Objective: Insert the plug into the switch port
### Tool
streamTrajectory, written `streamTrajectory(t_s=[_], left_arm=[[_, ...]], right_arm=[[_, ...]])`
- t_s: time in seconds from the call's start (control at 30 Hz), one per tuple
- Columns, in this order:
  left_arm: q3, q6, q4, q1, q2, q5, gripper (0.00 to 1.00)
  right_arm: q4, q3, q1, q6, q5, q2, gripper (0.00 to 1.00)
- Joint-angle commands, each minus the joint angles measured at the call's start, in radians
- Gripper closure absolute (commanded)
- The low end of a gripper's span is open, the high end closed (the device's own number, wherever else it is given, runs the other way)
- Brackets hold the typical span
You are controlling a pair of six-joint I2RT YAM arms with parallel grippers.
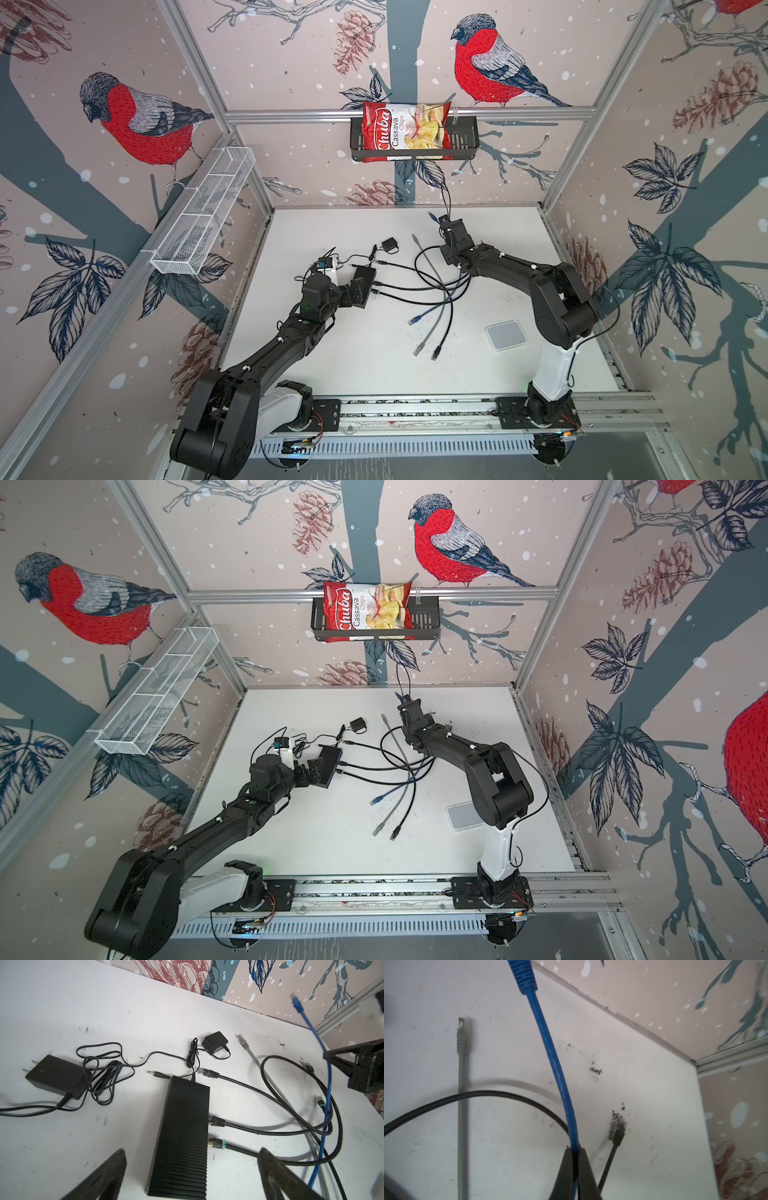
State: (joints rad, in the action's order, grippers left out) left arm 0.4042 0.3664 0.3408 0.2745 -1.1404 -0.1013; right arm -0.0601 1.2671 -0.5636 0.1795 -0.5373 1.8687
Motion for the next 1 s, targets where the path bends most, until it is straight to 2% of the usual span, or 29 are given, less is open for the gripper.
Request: streamTrajectory(t_s=[0.0,0.13,0.3,0.47,0.7,0.8,0.97], left_arm=[[-0.001,-0.003,0.045,-0.001,-0.002,0.000,0.03],[-0.005,-0.003,0.045,-0.001,0.001,0.000,0.03],[-0.011,-0.003,0.051,-0.001,0.003,0.000,0.03],[-0.015,-0.003,0.045,-0.001,0.007,0.000,0.03],[-0.027,-0.012,0.036,-0.001,0.033,0.017,0.03],[-0.029,-0.020,0.033,-0.001,0.044,0.020,0.03],[-0.022,-0.046,-0.011,-0.001,0.052,0.034,0.03]], right_arm=[[0.085,-0.008,-0.015,0.108,-0.137,-0.044,1.00],[0.065,-0.007,-0.016,0.112,-0.174,-0.066,1.00],[-0.017,0.016,0.000,0.034,-0.192,-0.060,0.99],[-0.144,0.045,0.023,-0.061,-0.126,0.015,0.98],[-0.241,0.040,0.034,-0.111,0.081,0.091,0.96],[-0.258,0.046,0.039,-0.132,0.096,0.100,0.80],[-0.227,0.016,0.038,-0.105,0.154,0.030,0.61]])
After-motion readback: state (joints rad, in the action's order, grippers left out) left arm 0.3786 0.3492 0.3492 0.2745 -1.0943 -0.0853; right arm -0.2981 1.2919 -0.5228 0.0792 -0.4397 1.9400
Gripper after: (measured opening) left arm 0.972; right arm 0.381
